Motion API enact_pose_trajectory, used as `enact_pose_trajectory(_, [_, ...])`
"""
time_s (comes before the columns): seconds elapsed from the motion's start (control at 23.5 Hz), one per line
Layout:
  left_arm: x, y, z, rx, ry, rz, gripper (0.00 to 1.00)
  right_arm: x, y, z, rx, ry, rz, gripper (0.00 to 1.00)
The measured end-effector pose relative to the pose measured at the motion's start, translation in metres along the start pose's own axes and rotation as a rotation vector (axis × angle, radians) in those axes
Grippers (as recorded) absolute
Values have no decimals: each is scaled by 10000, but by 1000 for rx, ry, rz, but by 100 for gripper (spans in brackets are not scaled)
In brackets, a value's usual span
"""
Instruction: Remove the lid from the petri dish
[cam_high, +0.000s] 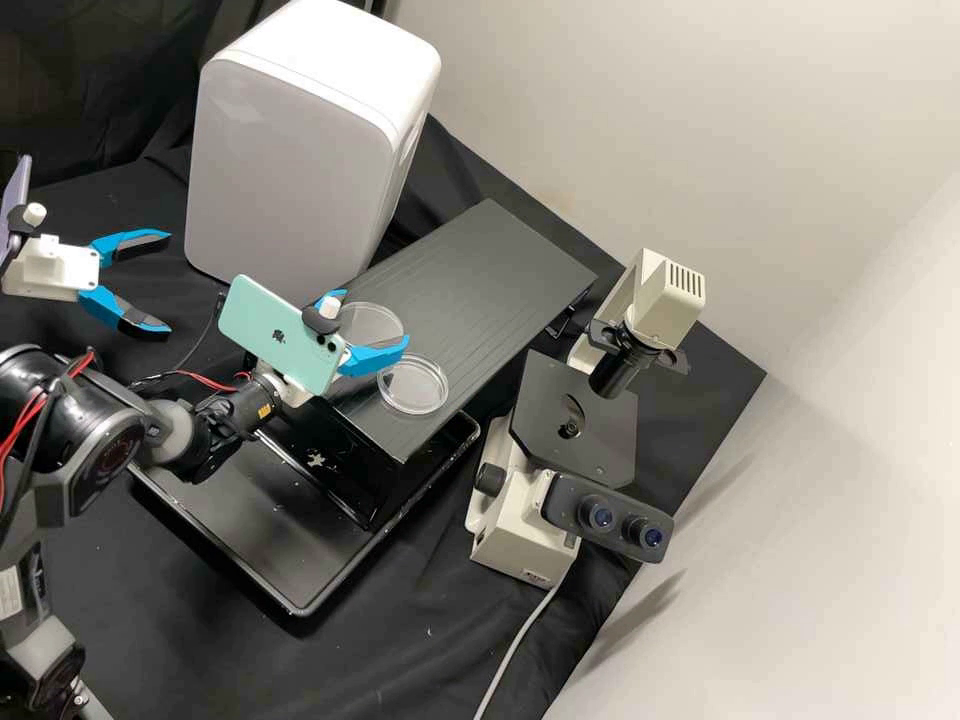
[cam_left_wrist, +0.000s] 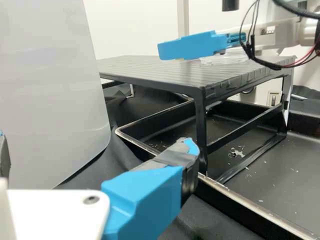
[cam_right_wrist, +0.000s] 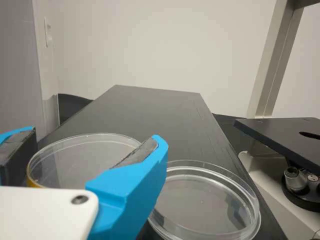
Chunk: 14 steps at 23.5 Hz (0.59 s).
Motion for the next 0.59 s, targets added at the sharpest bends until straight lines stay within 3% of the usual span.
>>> enact_pose_trajectory(0.3, [0,0,0,0,0,0,100,8,-32,21,-3,-9,-13,0])
enact_pose_trajectory(0.34, [0,0,0,0,0,0,100,8,-32,21,-3,-9,-13,100])
enact_pose_trajectory(0.59, [0,0,0,0,0,0,100,8,-32,21,-5,-9,-13,100])
